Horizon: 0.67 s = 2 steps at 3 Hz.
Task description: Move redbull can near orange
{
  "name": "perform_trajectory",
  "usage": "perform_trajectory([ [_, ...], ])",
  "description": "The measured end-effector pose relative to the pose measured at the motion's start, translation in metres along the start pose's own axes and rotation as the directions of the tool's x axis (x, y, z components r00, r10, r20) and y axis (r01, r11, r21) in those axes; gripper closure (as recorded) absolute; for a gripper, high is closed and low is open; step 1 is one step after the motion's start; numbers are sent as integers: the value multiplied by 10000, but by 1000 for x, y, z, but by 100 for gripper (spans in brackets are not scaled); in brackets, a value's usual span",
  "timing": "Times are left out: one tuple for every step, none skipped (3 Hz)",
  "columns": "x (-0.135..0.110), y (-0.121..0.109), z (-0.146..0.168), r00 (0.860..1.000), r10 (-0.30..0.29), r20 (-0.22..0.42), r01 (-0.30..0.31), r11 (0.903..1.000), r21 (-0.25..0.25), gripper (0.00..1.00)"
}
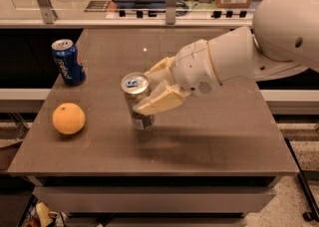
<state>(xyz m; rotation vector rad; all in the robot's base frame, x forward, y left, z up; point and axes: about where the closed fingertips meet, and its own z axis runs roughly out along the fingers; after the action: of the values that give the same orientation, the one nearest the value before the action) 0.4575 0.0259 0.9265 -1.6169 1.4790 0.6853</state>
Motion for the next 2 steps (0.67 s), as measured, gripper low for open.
perform_trajectory([
  [-7,-2,21,9996,170,204,-162,9991,-393,100],
  [-15,1,41,9990,343,292,-322,9971,-688,100],
])
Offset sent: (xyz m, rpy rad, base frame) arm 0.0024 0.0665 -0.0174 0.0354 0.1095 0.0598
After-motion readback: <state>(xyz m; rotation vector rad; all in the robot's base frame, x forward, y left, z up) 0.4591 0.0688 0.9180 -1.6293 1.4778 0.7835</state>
